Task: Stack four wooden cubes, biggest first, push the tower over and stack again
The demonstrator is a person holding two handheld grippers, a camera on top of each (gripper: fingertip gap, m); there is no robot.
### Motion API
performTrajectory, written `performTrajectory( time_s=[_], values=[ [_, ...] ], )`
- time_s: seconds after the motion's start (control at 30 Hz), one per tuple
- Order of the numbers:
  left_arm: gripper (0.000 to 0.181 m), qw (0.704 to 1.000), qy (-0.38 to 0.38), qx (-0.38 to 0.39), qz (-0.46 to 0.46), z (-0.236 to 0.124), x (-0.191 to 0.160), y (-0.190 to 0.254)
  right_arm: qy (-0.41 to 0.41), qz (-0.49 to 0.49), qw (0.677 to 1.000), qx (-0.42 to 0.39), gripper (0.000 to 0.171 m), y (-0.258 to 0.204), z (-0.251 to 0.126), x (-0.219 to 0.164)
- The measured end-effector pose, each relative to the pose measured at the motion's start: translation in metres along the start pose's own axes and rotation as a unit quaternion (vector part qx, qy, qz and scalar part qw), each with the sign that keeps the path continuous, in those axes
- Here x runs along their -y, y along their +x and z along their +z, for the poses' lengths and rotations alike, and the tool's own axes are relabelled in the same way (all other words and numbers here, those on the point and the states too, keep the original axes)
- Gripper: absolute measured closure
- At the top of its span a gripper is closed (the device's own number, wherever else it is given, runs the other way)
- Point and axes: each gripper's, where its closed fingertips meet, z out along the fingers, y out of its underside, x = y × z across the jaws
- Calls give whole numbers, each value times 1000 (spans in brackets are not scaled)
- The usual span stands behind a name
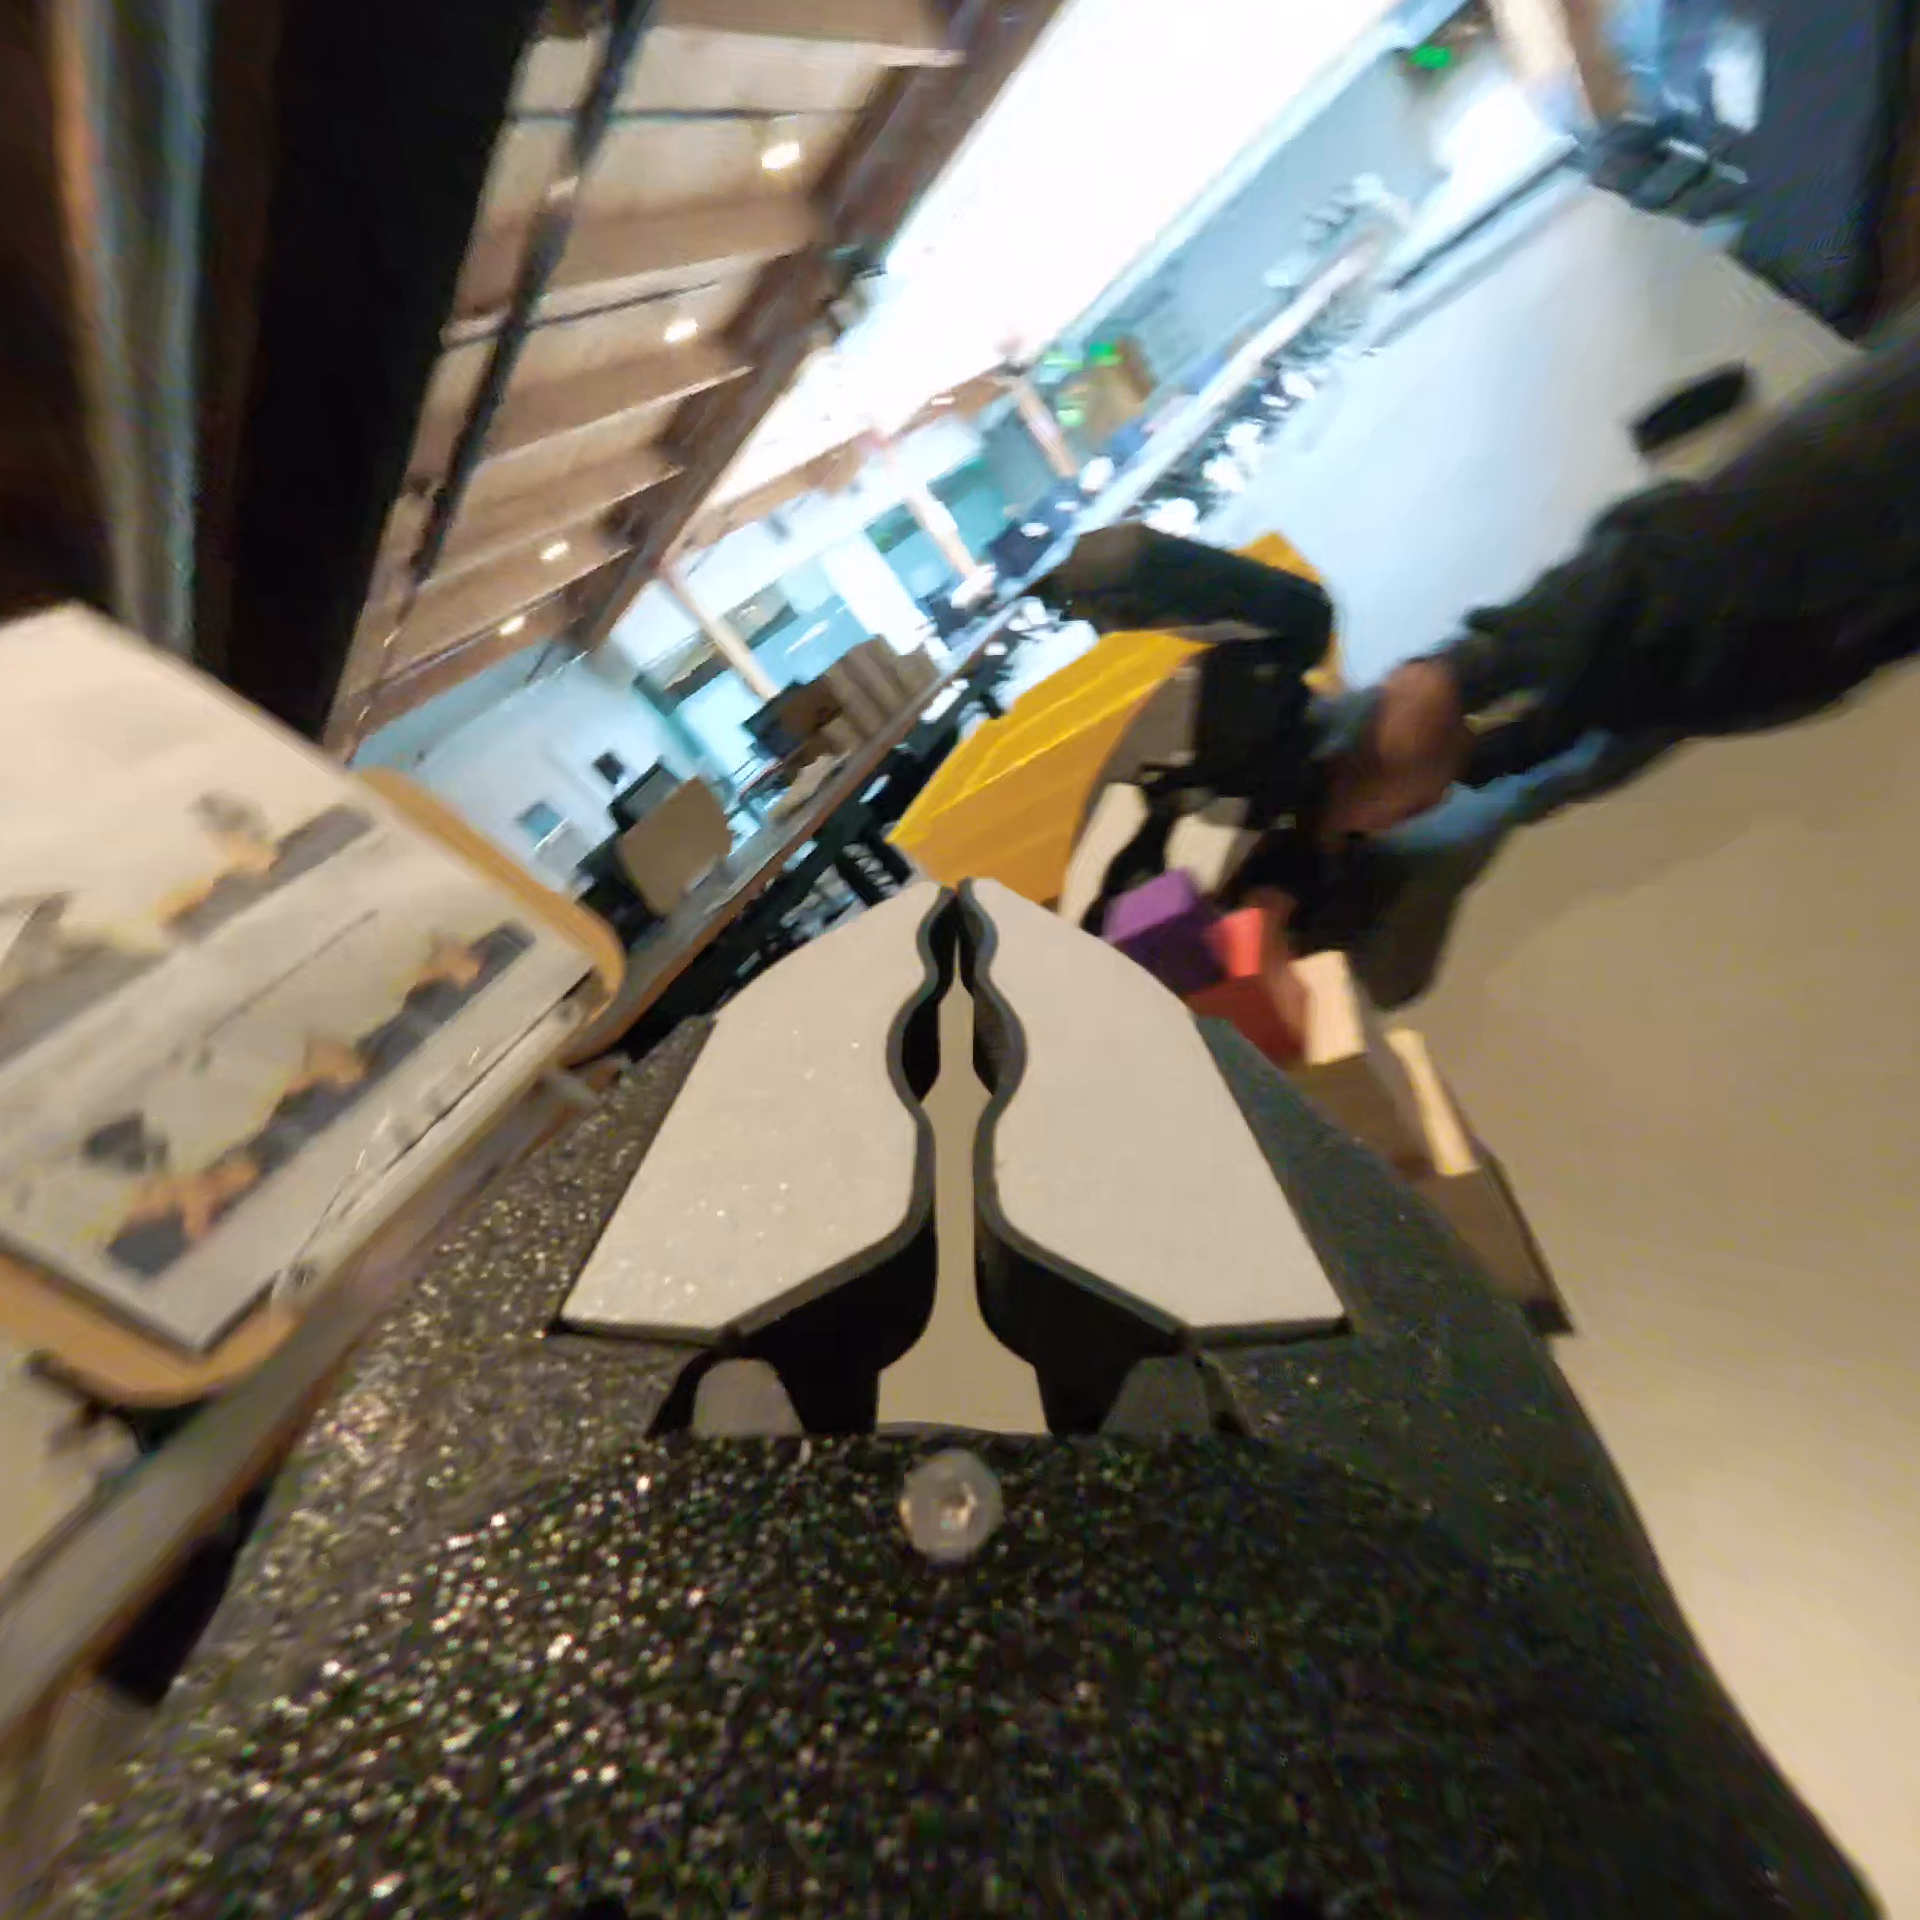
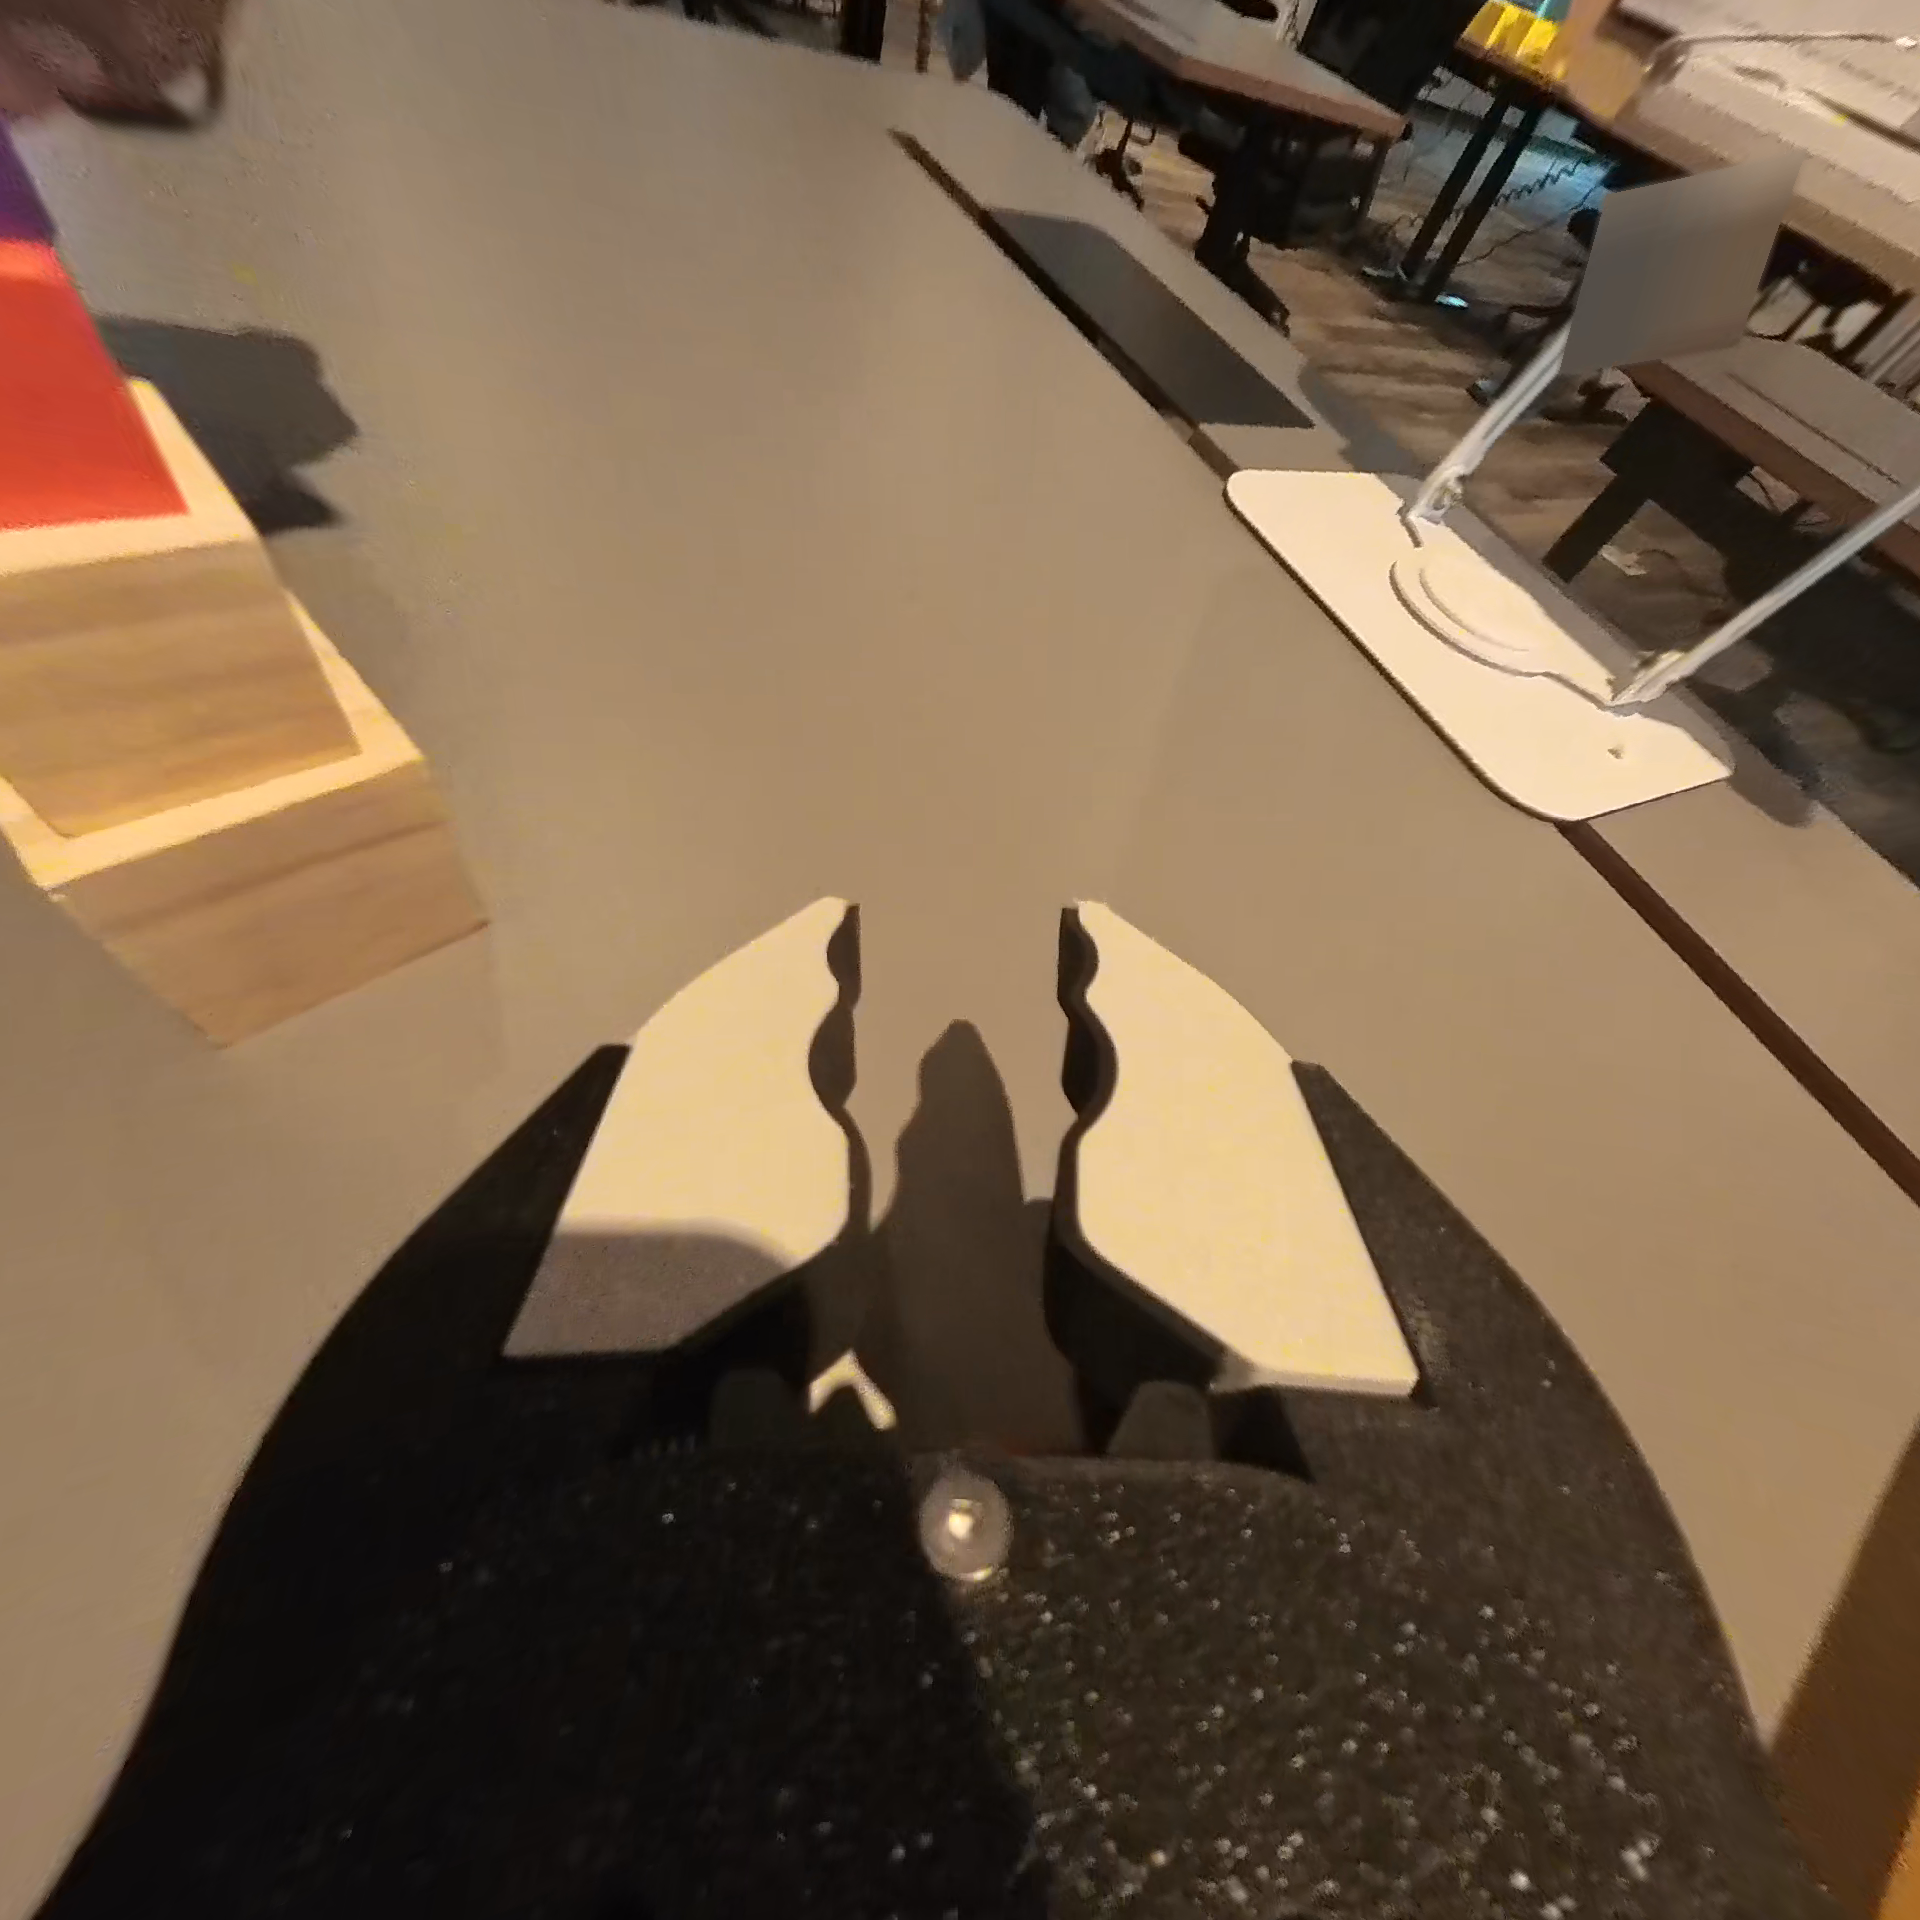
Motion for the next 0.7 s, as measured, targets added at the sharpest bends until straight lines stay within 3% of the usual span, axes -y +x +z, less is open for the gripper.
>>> performTrajectory(
  time_s=[0.1,0.23,0.37,0.57,0.7],
  values=[
    [181,992,-26,-93,87,10,5,51,-23,-29,999,-2,135,-5,5,-5],
    [181,957,-92,-187,203,19,-12,111,-38,-50,998,-5,135,-8,7,-9],
    [181,940,-102,-230,232,21,-13,141,-38,-47,998,-5,135,-7,7,-9],
    [181,929,-153,-222,253,22,-31,136,-45,-56,997,-3,135,-9,8,-11],
    [181,911,-300,-101,263,19,-76,70,-46,-58,997,-4,135,-9,8,-11]
  ],
)
